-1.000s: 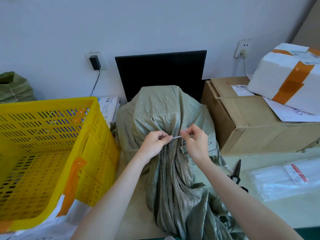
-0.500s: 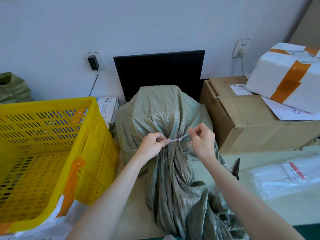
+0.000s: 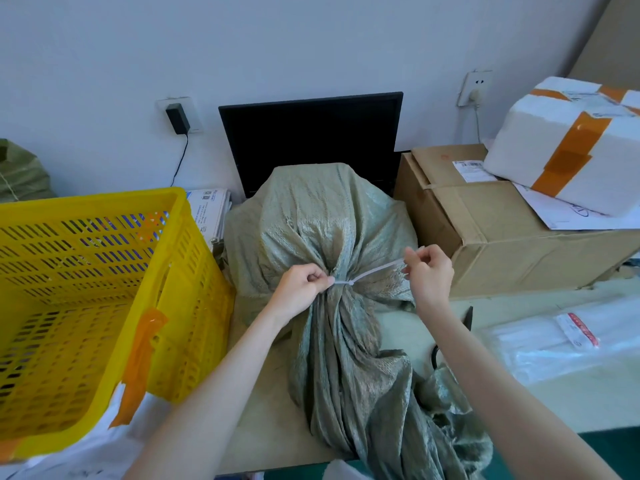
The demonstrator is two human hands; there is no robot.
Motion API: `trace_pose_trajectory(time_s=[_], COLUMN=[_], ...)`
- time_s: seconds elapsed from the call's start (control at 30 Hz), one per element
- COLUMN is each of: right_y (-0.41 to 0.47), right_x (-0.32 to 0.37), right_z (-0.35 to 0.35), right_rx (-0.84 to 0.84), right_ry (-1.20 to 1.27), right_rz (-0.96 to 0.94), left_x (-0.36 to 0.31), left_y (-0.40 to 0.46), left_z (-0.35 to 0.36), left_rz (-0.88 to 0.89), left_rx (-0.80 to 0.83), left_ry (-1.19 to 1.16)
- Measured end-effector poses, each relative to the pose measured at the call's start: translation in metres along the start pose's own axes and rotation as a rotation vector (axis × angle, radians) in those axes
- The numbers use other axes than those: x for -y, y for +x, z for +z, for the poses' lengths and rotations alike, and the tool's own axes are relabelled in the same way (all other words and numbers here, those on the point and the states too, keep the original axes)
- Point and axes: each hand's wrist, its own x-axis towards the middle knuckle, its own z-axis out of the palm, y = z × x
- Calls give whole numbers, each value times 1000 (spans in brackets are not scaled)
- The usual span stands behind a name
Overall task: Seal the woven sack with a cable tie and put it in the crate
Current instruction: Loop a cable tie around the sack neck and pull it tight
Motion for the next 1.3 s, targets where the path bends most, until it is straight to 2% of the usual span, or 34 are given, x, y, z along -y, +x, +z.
trace_pose_trajectory(time_s=[0.1, 0.2, 0.3, 0.43, 0.6, 0.97, 1.17, 1.3], right_y=[-5, -11, -21, -26, -22, -11, -6, -6], right_x=[4, -1, -12, -29, -39, -26, -21, -25], right_z=[7, 19, 36, 42, 39, 21, 11, 10], right_rx=[45, 163, 262, 298, 261, 201, 166, 166], right_ry=[132, 119, -11, -337, -445, -651, -675, -590], right_rz=[10, 12, -11, -80, -175, -408, -384, -320], left_x=[-11, -16, -21, -23, -10, 28, 41, 45], left_y=[7, 11, 12, 11, 11, -3, -4, -3], left_z=[4, 8, 17, 26, 27, 25, 22, 22], left_rz=[26, 52, 90, 93, 139, 244, 247, 251], left_rx=[49, 54, 2, 1, -9, -248, -247, -243], left_ry=[95, 217, 408, 564, 536, 366, 224, 190])
